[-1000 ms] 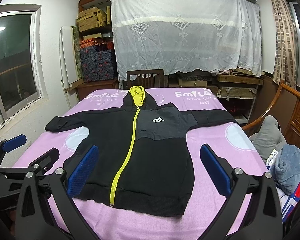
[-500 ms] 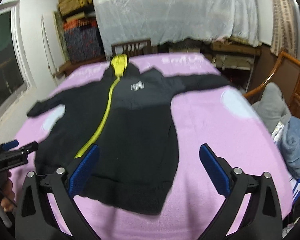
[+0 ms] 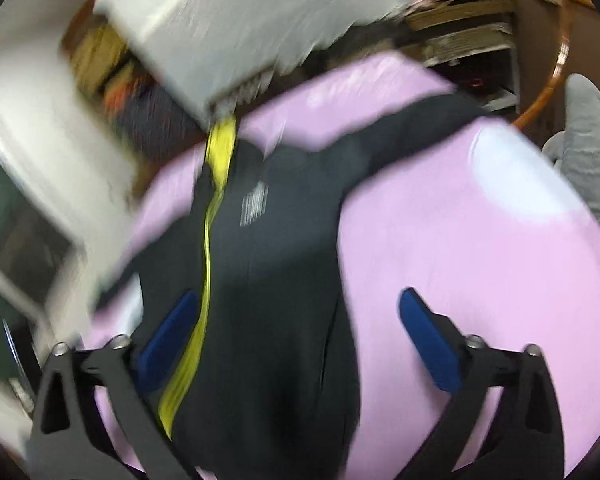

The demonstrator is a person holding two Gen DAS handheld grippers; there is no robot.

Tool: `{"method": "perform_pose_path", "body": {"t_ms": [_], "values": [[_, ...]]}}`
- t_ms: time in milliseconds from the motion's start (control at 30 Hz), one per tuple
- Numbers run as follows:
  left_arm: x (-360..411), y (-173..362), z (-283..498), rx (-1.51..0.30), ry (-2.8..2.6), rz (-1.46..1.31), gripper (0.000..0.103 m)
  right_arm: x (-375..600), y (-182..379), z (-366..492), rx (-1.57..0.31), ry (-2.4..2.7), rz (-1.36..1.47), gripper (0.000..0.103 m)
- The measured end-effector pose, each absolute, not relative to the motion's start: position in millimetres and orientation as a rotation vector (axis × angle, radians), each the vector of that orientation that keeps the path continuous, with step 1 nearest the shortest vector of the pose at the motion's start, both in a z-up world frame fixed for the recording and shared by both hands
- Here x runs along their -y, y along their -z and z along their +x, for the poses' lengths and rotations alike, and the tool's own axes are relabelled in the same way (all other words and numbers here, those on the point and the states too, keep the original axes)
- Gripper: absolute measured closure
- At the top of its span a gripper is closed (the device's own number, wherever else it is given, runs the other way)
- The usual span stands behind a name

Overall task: Fold large clothes
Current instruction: 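Reach the right gripper to the hoodie's sleeve cuff and grasp it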

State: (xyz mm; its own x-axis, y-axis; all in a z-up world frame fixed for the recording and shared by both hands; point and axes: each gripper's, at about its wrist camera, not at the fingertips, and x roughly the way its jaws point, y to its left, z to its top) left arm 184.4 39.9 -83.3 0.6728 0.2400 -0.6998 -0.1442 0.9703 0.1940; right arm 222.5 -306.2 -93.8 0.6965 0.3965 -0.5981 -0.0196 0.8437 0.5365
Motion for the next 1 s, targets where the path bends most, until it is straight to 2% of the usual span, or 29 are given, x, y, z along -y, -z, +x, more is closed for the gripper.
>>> {"method": "perform_pose_path", "body": {"t_ms": [200, 333, 533, 800, 867, 900, 933, 967, 1000], "values": [[-35.0, 88.1, 274.3, -0.76, -0.234, 0.05, 0.003, 360.3, 103.7, 329.5, -0.746, -0.081, 0.618, 0.004], [-39.5, 125.3, 314.7, -0.885, -0.267, 0.017, 0.003, 392.5, 136.2, 356.7, -0.752, 0.057, 0.708, 0.008], [-60.8, 156.6, 328.4, -0.977, -0.22, -0.085, 0.003, 415.1, 171.6, 388.6, -0.764, 0.077, 0.853, 0.023], [-61.5, 158.1, 327.0, -0.972, -0.204, -0.094, 0.003, 421.4, 175.2, 423.6, -0.699, 0.138, 0.837, 0.029], [-63.1, 159.2, 329.5, -0.971, -0.203, -0.094, 0.003, 424.0, 174.4, 425.2, -0.684, 0.157, 0.813, 0.038], [-63.9, 158.9, 326.8, -0.971, -0.203, -0.094, 0.003, 424.9, 174.6, 425.7, -0.683, 0.16, 0.795, 0.048], [-63.9, 158.8, 327.0, -0.971, -0.202, -0.094, 0.003, 427.6, 175.1, 427.7, -0.687, 0.166, 0.766, 0.062], [-64.5, 158.6, 326.5, -0.972, -0.2, -0.094, 0.003, 430.8, 176.7, 428.0, -0.694, 0.176, 0.761, 0.07], [-65.1, 158.3, 326.4, -0.973, -0.198, -0.093, 0.003, 435.4, 179.1, 425.9, -0.699, 0.183, 0.772, 0.088]]}}
